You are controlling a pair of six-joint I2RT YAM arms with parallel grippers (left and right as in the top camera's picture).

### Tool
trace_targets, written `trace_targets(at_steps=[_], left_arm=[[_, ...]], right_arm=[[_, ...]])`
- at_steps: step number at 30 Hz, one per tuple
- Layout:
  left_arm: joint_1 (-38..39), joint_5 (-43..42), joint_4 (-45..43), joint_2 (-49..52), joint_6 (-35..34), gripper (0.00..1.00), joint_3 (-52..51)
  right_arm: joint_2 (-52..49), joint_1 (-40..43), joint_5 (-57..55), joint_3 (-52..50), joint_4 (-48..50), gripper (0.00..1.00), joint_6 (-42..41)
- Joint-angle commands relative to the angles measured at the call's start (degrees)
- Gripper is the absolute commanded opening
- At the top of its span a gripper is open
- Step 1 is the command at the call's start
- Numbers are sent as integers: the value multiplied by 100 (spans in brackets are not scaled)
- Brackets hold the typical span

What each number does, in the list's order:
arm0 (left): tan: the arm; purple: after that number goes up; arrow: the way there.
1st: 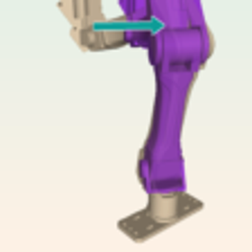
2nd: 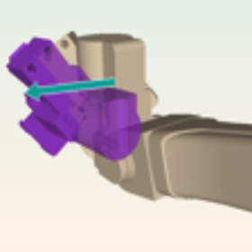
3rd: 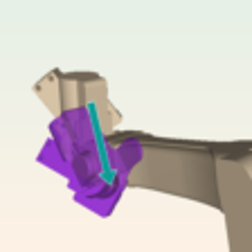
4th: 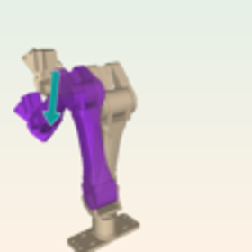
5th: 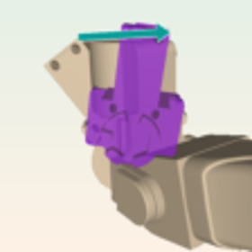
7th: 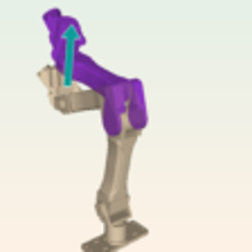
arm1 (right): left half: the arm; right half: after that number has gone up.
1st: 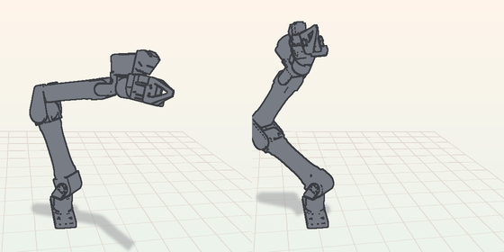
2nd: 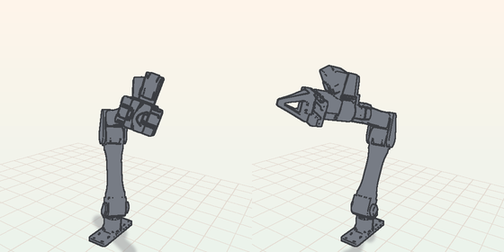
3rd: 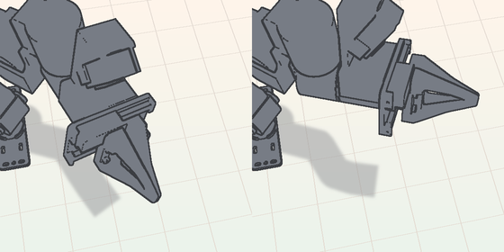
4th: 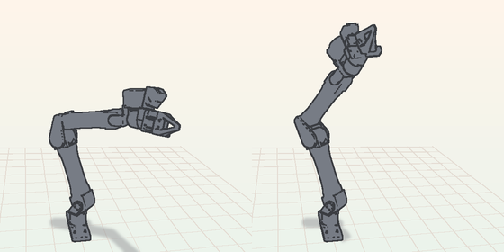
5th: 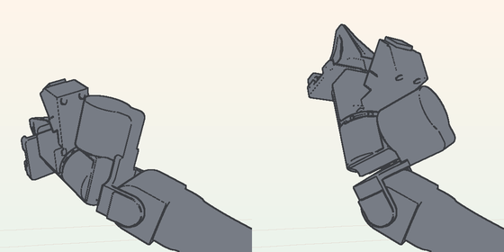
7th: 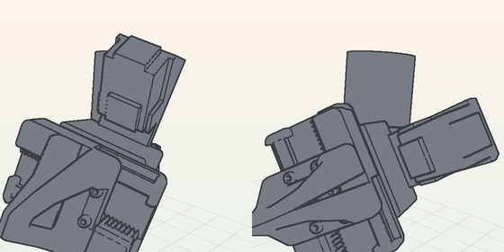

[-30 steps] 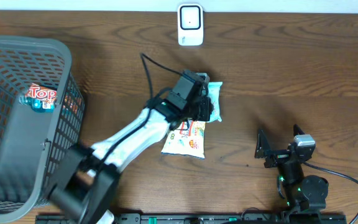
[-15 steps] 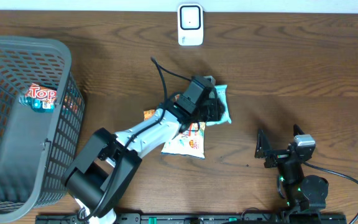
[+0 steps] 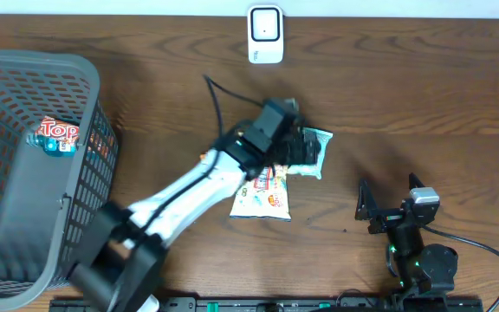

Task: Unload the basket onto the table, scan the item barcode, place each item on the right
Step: 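Place the mint-green packet right of the chip bag with the left gripper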

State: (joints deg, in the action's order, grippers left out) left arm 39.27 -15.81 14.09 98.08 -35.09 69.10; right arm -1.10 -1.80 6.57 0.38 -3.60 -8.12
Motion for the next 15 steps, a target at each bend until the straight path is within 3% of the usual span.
trace_targets(at_steps=[1, 5, 10, 13, 15], left_arm=[[-271, 470, 597, -743, 592, 92, 802], [-654, 1709, 2107, -1325, 914, 96, 1700], [-1469, 3383, 3265, -1915, 914, 100, 2487], [-2302, 3777, 3512, -2218, 804, 99, 2616], [-3106, 3770, 3773, -2371, 380, 99, 2616]], right_arm=[[7, -33, -24, -4, -26, 99, -42], [7, -33, -24, -4, -24, 99, -42], [7, -33, -24, -4, -26, 99, -42], [7, -33, -24, -4, -24, 99, -42], [7, -33, -24, -4, -24, 99, -42]])
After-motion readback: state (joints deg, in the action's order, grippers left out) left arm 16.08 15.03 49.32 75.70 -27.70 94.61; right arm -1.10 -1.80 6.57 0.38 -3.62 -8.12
